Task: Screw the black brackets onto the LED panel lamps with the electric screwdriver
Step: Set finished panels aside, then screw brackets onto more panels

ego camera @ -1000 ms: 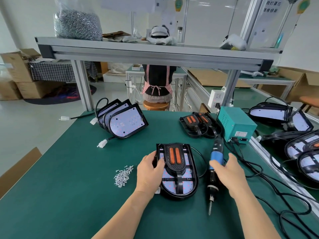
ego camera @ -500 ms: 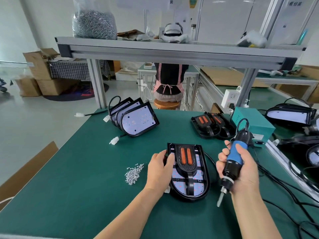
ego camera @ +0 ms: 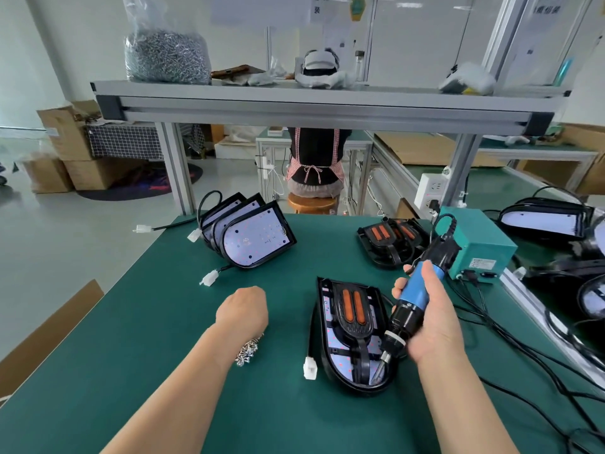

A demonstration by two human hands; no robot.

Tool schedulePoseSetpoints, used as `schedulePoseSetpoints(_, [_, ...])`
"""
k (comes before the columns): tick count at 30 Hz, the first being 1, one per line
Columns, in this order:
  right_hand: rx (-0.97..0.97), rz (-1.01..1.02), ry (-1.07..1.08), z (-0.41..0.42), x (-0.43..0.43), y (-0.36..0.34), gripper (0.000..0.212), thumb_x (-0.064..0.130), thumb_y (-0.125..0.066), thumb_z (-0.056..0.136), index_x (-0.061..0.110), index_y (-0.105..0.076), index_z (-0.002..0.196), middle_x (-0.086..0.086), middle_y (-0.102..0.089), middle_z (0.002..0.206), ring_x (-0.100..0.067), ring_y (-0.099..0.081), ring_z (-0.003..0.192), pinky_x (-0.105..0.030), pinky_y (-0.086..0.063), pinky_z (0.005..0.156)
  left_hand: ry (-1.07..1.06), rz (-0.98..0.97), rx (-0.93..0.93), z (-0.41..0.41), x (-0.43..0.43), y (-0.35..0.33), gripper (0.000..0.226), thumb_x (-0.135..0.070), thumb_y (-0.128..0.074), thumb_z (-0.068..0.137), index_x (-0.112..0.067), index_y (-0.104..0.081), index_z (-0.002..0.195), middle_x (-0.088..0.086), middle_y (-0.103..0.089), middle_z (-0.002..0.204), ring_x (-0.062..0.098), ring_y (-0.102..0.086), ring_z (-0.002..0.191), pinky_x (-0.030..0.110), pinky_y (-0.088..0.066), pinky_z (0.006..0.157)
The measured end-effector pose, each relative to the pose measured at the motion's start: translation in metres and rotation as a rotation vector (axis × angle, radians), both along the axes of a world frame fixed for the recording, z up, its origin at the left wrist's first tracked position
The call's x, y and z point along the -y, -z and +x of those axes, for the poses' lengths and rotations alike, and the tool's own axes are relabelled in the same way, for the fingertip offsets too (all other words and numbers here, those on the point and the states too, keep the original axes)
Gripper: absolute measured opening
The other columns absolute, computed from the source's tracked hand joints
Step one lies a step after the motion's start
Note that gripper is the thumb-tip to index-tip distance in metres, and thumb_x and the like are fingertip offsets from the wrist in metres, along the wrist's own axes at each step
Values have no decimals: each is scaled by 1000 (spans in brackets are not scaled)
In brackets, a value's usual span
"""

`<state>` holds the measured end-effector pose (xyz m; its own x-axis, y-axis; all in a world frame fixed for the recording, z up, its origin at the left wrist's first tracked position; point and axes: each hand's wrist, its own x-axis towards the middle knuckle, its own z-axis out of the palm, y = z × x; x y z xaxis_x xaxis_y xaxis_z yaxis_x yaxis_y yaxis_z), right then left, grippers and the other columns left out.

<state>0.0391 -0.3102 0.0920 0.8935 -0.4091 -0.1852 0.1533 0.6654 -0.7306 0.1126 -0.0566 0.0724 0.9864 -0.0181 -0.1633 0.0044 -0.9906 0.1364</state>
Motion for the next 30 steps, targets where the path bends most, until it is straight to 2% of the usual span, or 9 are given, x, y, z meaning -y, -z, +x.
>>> schedulePoseSetpoints(2, [-26, -119, -14, -1, 1, -5, 23, 45, -66, 94, 23, -63, 95, 0, -67, 68, -8, -59, 54, -16, -50, 49, 36, 24, -4, 4, -1, 0, 5, -6, -59, 88, -11, -58, 87, 6, -63, 92, 28, -56, 83, 32, -47, 69])
schedulePoseSetpoints(6, [-39, -183, -29, -3, 1, -12, 20, 39, -69, 92, 19, -70, 94, -2, -65, 66, -9, -58, 52, -18, -50, 49, 87, 52, -1, 7, -1, -2, 21, -4, -55, 88, -10, -45, 70, 5, -54, 78, 28, -49, 75, 32, -43, 66])
schedulePoseSetpoints(8, [-54, -170, -23, -3, -1, -15, 14, 31, -72, 89, 18, -68, 94, -1, -64, 64, -9, -57, 50, -17, -49, 46, 76, -30, 48, 2, 0, -4, 15, -3, -49, 88, -8, -48, 74, 6, -54, 79, 29, -49, 76, 33, -44, 68])
schedulePoseSetpoints(10, [-63, -136, -15, -2, -3, -16, 15, 25, -74, 87, 18, -64, 96, 0, -64, 62, -9, -57, 49, -17, -48, 45, 39, -181, 123, -4, 1, -7, 11, -5, -47, 89, -7, -57, 90, 7, -61, 92, 31, -57, 88, 35, -47, 75])
schedulePoseSetpoints(12, [-51, -91, 19, -2, -4, -17, 17, 20, -75, 87, 18, -61, 96, 1, -63, 60, -9, -57, 48, -18, -50, 46, -32, -422, 164, -15, 2, -10, 13, -6, -50, 88, -11, -60, 94, 5, -64, 96, 28, -59, 93, 33, -48, 74])
schedulePoseSetpoints(16, [18, 30, 133, 1, -8, -23, 15, 16, -73, 89, 14, -59, 91, 4, -61, 55, -8, -58, 47, -18, -53, 51, -174, -1051, 170, -43, 15, -19, 17, -5, -61, 88, -18, -72, 85, 0, -71, 78, 19, -59, 70, 29, -46, 64])
schedulePoseSetpoints(18, [43, 100, 185, 2, -10, -29, 15, 14, -73, 89, 14, -59, 85, 6, -60, 53, -8, -57, 45, -19, -53, 51, -208, -1247, 170, -57, 26, -24, 16, -7, -64, 90, -15, -74, 80, -3, -70, 67, 14, -54, 65, 30, -47, 64])
schedulePoseSetpoints(23, [100, 249, 265, 0, -19, -39, 18, 9, -73, 87, 13, -58, 80, 4, -61, 55, -9, -55, 47, -20, -52, 50, -192, -1433, 44, -84, 50, -26, 11, -9, -66, 92, -9, -72, 82, -9, -64, 60, 3, -52, 56, 19, -45, 60])
schedulePoseSetpoints(30, [72, 340, 340, -5, -23, -49, 20, 13, -74, 88, 16, -54, 84, 5, -57, 49, -9, -58, 43, -18, -51, 48, -244, -1741, -213, -97, 55, -30, 8, 7, -63, 92, 3, -70, 92, 12, -71, 78, 15, -63, 69, 24, -53, 69])
